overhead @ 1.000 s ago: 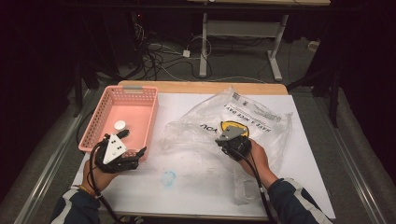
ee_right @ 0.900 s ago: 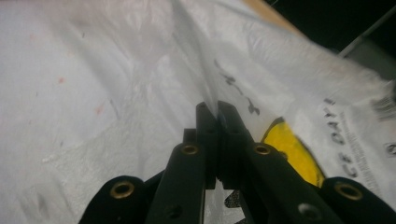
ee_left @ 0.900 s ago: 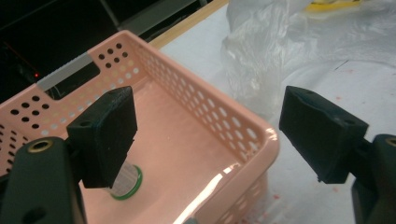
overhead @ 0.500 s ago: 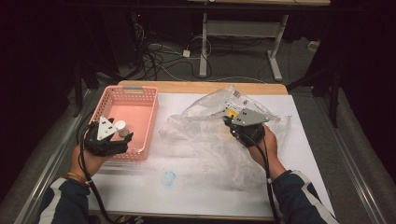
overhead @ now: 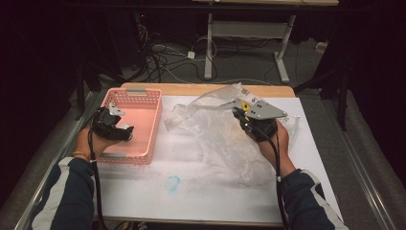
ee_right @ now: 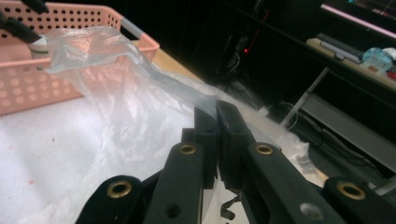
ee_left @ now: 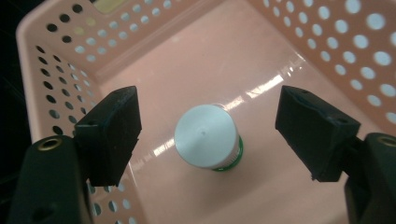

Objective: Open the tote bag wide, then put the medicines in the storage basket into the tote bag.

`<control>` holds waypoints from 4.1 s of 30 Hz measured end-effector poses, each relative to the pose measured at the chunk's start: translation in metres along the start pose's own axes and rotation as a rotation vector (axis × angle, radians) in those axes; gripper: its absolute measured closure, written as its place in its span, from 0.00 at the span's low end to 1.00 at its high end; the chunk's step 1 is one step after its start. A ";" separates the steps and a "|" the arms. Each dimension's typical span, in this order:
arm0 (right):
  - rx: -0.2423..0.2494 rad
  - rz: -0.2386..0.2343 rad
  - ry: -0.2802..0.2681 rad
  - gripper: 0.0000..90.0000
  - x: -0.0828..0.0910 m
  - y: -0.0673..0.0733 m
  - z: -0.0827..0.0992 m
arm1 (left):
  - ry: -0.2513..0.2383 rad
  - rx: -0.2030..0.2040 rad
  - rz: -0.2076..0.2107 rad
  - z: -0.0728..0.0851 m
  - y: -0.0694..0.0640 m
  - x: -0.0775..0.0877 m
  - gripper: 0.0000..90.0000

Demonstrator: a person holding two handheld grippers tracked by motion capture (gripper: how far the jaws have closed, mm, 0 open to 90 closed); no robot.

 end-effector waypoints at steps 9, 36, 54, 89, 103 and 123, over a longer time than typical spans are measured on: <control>0.022 -0.028 0.003 0.97 0.004 -0.003 0.005 | 0.169 -0.004 0.125 0.005 0.012 -0.025 0.50; -0.023 -0.019 0.013 1.00 0.008 -0.008 0.008 | -0.133 0.005 0.014 -0.013 0.008 -0.004 0.53; -0.028 -0.010 0.025 1.00 0.004 -0.007 0.011 | -0.417 -0.054 0.075 -0.036 -0.041 0.050 0.54; -0.060 -0.011 0.010 1.00 -0.003 -0.010 0.014 | -0.595 -0.353 0.349 -0.089 -0.188 0.058 0.54; -0.071 -0.031 0.010 1.00 -0.003 -0.008 0.015 | -0.501 -0.441 0.356 -0.100 -0.239 -0.002 0.54; -0.064 -0.054 0.036 1.00 -0.004 -0.001 0.019 | -0.413 -0.355 0.374 -0.118 -0.273 -0.066 0.50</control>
Point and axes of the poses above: each handheld gripper's, and its own axes: x roughly backward along the jaws, z roughly out of its underside, y roughly to its left, the point moved 3 cm from there along -x, roughly forward along the jaws, and after that the axes turned 6 degrees about -y, right-handed, at the moved point
